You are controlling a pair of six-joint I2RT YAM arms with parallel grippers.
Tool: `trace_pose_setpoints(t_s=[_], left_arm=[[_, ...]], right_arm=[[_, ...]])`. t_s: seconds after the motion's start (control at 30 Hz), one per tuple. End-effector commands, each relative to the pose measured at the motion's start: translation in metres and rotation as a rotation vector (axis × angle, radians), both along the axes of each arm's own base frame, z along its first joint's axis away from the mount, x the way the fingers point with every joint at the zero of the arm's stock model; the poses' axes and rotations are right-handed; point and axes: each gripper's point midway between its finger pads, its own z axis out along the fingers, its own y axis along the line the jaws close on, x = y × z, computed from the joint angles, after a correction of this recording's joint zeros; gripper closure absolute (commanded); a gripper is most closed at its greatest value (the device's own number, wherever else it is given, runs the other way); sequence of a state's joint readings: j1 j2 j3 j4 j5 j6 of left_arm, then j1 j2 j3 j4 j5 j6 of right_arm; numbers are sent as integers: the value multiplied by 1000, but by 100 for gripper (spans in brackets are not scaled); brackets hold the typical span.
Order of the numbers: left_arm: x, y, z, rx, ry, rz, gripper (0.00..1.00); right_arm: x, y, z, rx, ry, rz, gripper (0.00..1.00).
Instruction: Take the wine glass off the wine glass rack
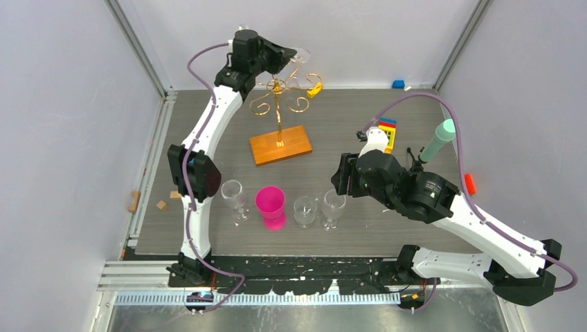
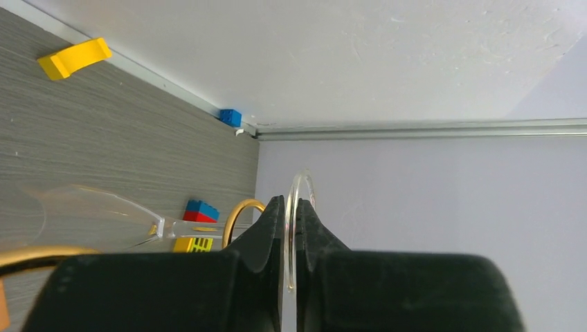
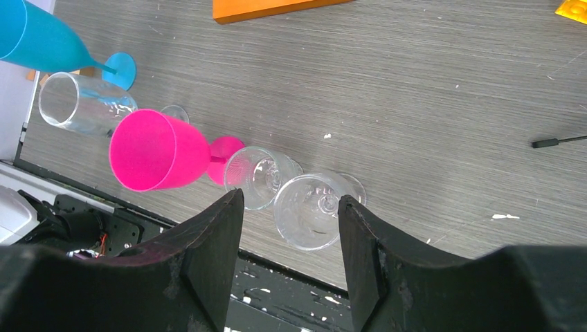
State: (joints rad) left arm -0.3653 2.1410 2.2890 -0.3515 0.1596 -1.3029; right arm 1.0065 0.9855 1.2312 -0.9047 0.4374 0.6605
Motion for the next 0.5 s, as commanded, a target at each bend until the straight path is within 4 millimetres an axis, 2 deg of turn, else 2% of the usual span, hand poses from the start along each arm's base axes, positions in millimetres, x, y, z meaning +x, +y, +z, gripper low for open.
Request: trace_pose_setpoints(t_s=[0.0,0.13,0.47], left_arm=[[-14,3,65,-66,-176,-34,100],[-22,1,80,-82,-202,-68,100],[-38,-3,91,-108,-212,-127,100]], right_arm=[[6,-1,15,50,-44,-33,42],[6,0,14,48,-41,-31,42],[5,1,13,51,-35,-29,43]])
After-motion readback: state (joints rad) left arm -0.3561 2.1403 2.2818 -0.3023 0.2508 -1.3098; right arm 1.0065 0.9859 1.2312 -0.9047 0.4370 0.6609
